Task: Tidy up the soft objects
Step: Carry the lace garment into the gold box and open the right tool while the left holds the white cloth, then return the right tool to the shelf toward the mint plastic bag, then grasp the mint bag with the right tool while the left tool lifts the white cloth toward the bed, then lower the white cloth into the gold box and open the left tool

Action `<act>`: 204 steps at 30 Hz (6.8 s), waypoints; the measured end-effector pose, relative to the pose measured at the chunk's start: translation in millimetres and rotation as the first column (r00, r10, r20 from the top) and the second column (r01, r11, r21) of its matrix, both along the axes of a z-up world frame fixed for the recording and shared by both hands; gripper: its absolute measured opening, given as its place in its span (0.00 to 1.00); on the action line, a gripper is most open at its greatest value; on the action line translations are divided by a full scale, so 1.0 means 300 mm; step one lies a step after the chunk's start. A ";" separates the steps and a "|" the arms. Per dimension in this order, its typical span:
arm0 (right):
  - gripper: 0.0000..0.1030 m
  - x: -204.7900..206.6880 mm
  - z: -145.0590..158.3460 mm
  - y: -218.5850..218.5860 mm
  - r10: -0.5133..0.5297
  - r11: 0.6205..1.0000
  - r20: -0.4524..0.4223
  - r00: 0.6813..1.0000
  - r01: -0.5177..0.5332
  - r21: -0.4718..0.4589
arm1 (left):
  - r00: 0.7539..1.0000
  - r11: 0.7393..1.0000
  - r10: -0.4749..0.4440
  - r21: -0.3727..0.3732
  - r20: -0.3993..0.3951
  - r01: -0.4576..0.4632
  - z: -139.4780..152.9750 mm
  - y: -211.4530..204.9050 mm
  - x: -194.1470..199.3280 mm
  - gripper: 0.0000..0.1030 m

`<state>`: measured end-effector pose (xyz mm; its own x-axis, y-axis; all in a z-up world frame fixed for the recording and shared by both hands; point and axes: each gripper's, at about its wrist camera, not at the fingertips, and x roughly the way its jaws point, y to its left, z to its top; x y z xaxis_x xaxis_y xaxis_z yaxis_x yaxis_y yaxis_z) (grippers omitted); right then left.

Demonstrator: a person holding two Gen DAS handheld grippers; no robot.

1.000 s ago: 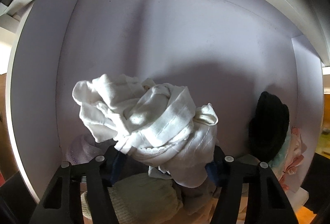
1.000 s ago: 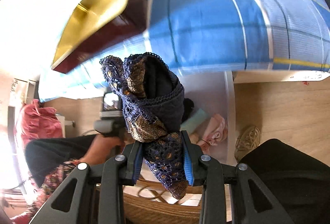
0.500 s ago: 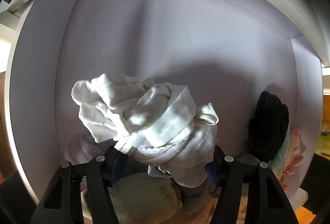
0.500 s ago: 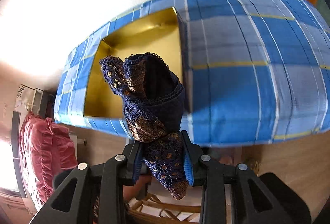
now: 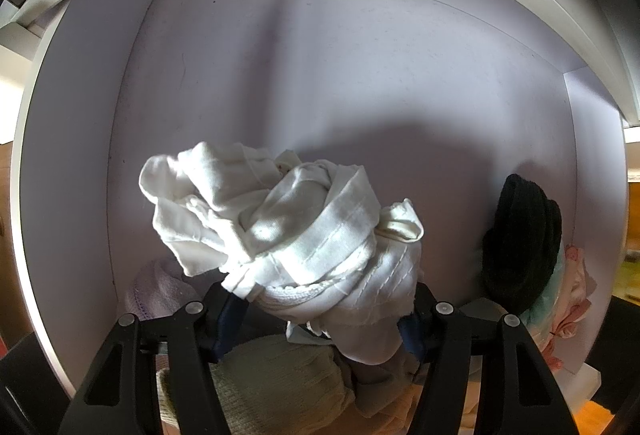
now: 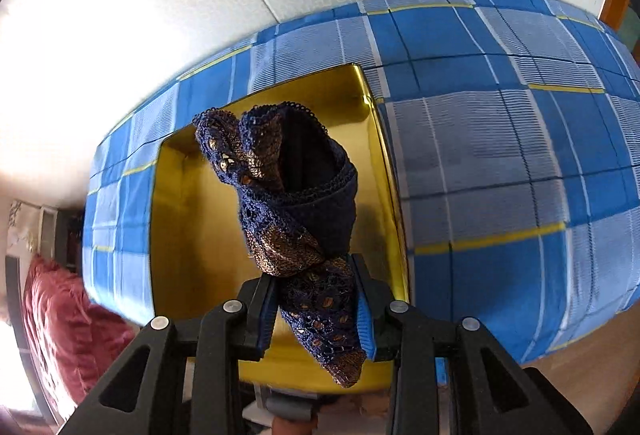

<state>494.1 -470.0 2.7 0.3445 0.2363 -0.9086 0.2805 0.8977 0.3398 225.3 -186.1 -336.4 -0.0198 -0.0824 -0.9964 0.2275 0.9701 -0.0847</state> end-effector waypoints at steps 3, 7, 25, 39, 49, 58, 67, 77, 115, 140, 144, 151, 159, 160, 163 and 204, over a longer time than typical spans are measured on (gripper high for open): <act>0.31 0.063 -0.016 -0.009 0.001 0.999 -0.008 1.000 -0.001 -0.035 | 1.000 1.000 -0.002 0.000 0.004 0.002 -0.001 -0.001 -0.007 0.63; 0.32 0.136 -0.048 0.012 -0.021 0.996 -0.018 1.000 0.020 -0.084 | 1.000 1.000 -0.004 0.000 0.007 0.004 0.001 -0.001 -0.014 0.63; 0.42 0.210 -0.078 0.007 -0.123 0.954 0.040 0.992 0.130 -0.269 | 1.000 1.000 -0.009 0.013 0.016 0.009 0.013 -0.010 -0.024 0.64; 0.42 -0.164 0.043 -0.031 0.089 0.969 0.235 0.968 -0.030 -0.246 | 1.000 1.000 -0.007 0.013 0.016 0.007 0.011 -0.002 -0.021 0.67; 0.42 -0.584 -0.110 -0.017 0.276 0.950 0.239 0.931 -0.227 -0.215 | 1.000 1.000 0.020 -0.005 0.010 -0.020 0.008 0.038 -0.006 0.69; 0.42 -0.720 -0.659 0.096 0.389 0.891 -0.165 0.906 -0.415 -0.185 | 1.000 1.000 0.024 -0.013 0.013 -0.024 0.013 0.064 0.006 0.70; 0.42 -0.670 -0.932 0.045 0.220 0.972 -0.291 0.931 -0.235 -0.017 | 0.999 0.999 0.033 -0.022 0.020 -0.033 0.022 0.104 0.000 0.70; 0.43 -0.661 -1.072 -0.035 -0.011 0.997 -0.342 0.940 0.038 0.071 | 0.997 0.994 0.079 -0.073 0.009 -0.078 0.050 0.169 -0.023 0.64; 0.36 -0.588 -1.192 0.045 0.054 0.998 -0.384 0.922 -0.043 0.037 | 0.970 0.977 -0.124 -0.145 0.212 0.156 0.519 0.233 -0.213 0.62; 0.32 -0.578 -1.142 0.073 0.090 0.975 -0.370 0.924 -0.158 -0.157 | 0.844 0.910 -0.259 -0.173 0.469 0.376 1.191 0.160 -0.215 0.62; 0.30 -0.555 -1.117 0.087 0.113 0.933 -0.364 0.925 -0.225 -0.282 | 0.838 0.923 -0.225 -0.167 0.497 0.347 1.245 0.150 -0.108 0.62; 0.30 -0.563 -1.140 0.089 0.117 0.941 -0.378 0.918 -0.224 -0.253 | 0.844 0.950 -0.164 -0.148 0.510 0.274 1.286 0.136 0.082 0.62; 0.30 -0.569 -1.166 0.035 0.121 0.951 -0.386 0.914 -0.219 -0.220 | 0.861 0.968 -0.138 -0.119 0.490 0.223 1.252 0.081 0.253 0.62; 0.29 -0.573 -1.183 0.024 0.122 0.952 -0.386 0.914 -0.217 -0.215 | 0.864 0.970 -0.146 -0.100 0.482 0.220 1.238 0.071 0.278 0.62; 0.28 -0.570 -1.182 0.009 0.123 0.955 -0.381 0.916 -0.214 -0.206 | 0.878 0.977 -0.148 -0.072 0.455 0.202 1.201 0.057 0.344 0.62; 0.28 -0.555 -1.177 -0.065 0.121 0.966 -0.388 0.914 -0.198 -0.167 | 0.828 0.993 -0.110 0.019 0.550 0.119 1.157 0.034 0.544 0.75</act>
<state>327.6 -489.4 -350.3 -0.0543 0.0611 -0.9967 0.1986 0.9788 0.0492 388.6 -175.9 10.6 0.5199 -0.1291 -0.8444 0.3505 0.9337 0.0730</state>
